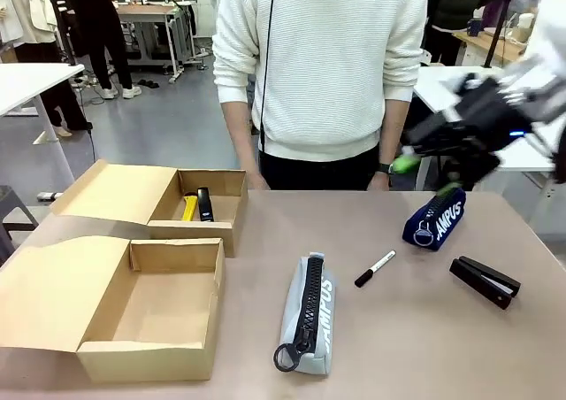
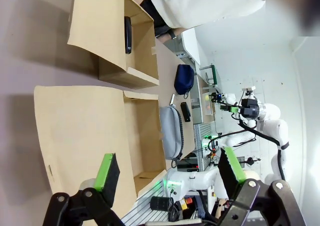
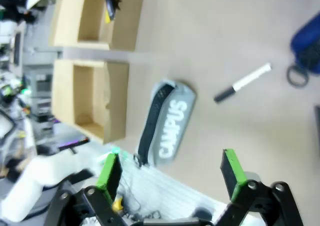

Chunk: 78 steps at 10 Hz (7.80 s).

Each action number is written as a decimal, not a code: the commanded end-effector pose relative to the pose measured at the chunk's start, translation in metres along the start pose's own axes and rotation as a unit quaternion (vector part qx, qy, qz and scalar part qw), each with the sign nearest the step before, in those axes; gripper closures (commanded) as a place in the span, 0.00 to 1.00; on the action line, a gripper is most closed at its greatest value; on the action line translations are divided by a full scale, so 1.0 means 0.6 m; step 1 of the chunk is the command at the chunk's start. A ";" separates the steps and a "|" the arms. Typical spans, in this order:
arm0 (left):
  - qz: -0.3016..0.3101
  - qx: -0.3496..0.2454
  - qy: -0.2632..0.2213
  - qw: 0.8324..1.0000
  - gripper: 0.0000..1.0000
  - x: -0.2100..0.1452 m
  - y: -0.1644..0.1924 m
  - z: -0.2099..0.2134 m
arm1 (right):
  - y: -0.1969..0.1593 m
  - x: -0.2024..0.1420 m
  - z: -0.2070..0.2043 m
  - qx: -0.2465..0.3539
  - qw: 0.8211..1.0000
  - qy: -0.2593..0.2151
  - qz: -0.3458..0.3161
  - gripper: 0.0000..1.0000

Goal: Place items inside the box.
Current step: Pick up a Pencil pouch or Stapler and place it inside the Mailer Box closest to the robot.

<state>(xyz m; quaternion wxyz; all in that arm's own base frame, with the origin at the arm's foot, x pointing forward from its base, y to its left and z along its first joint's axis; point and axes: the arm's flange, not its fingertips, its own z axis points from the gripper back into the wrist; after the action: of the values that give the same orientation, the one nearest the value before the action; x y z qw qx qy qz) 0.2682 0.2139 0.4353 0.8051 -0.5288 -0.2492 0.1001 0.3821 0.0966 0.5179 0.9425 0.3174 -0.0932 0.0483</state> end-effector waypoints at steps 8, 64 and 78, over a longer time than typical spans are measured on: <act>-0.009 -0.009 -0.005 1.000 0.00 -0.001 -0.001 -0.001 | -0.358 -0.191 0.251 0.023 0.972 -0.161 -0.170 0.00; -0.009 -0.009 -0.005 1.000 0.00 -0.001 -0.001 -0.001 | -0.347 0.002 -0.187 -0.196 0.933 0.144 0.265 0.93; -0.009 -0.009 -0.005 1.000 0.00 -0.001 -0.001 -0.001 | -0.026 -0.097 0.027 -0.187 0.967 0.105 0.139 0.58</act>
<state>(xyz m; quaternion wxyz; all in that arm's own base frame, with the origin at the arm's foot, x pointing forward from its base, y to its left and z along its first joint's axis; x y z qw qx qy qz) 0.2686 0.2137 0.4350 0.8054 -0.5286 -0.2492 0.0992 0.3352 0.0517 0.4970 0.9703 0.1170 -0.0377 0.2081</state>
